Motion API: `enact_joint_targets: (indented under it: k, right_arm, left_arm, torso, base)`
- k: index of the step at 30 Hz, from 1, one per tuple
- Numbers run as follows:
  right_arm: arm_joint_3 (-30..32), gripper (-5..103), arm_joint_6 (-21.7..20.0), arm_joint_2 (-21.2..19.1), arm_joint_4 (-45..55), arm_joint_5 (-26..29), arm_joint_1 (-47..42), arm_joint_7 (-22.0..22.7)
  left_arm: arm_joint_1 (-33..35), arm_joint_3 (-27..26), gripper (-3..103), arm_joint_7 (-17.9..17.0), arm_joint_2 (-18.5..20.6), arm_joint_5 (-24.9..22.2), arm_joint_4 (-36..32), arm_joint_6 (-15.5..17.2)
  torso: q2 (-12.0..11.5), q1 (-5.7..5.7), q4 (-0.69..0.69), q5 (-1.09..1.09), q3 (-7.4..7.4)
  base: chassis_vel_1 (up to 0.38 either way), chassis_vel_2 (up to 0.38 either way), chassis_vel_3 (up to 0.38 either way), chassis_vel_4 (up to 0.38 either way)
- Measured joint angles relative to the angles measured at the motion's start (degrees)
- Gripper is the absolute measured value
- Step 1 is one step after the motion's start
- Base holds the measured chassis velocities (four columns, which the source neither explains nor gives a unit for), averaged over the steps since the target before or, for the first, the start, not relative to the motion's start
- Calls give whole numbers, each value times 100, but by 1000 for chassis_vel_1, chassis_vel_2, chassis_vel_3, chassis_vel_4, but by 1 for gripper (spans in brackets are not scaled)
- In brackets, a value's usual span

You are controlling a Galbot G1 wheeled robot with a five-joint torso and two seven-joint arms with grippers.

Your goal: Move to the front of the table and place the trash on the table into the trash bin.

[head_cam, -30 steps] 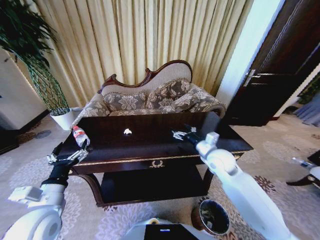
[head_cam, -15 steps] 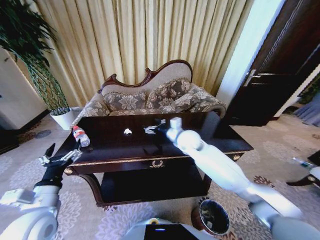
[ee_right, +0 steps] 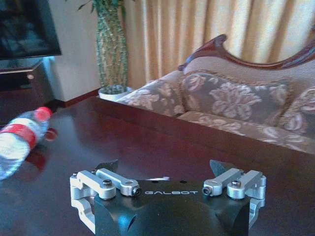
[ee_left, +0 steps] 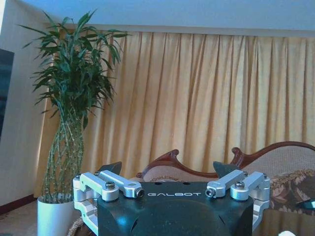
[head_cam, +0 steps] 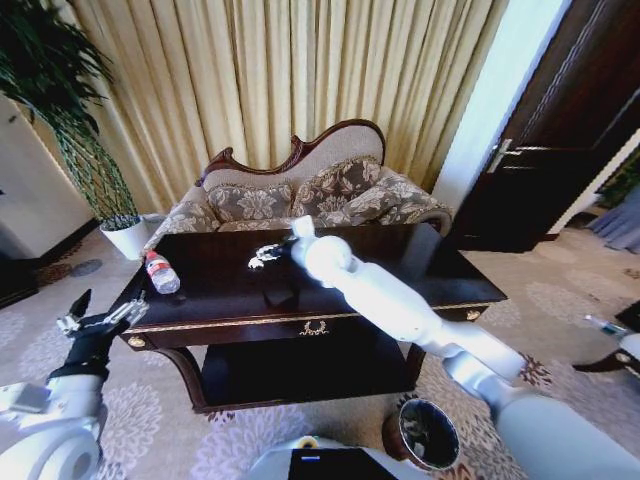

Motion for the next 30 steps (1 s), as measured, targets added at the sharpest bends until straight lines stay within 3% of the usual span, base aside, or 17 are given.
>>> enact_joint_targets:
  k: [6,9,30]
  right_arm:
    - [-105,100,1,228,-102,-84,-12,-2]
    - [-63,100,23,582,-558,-460,-219,41]
    - [199,100,87,770,-1028,-998,-526,-118]
  left_arm:
    - [12,-48,100,12,-35,-14,0,-31]
    - [62,-83,100,70,-142,12,-6,-112]
    - [61,-86,100,123,-188,79,-21,-177]
  torso:
    - [0,0,-1,0,0]
    - [0,0,-1,1,0]
    - [1,0,0,2,0]
  base:
    - [0,0,0,0]
    - [0,0,0,0]
    - [0,0,0,0]
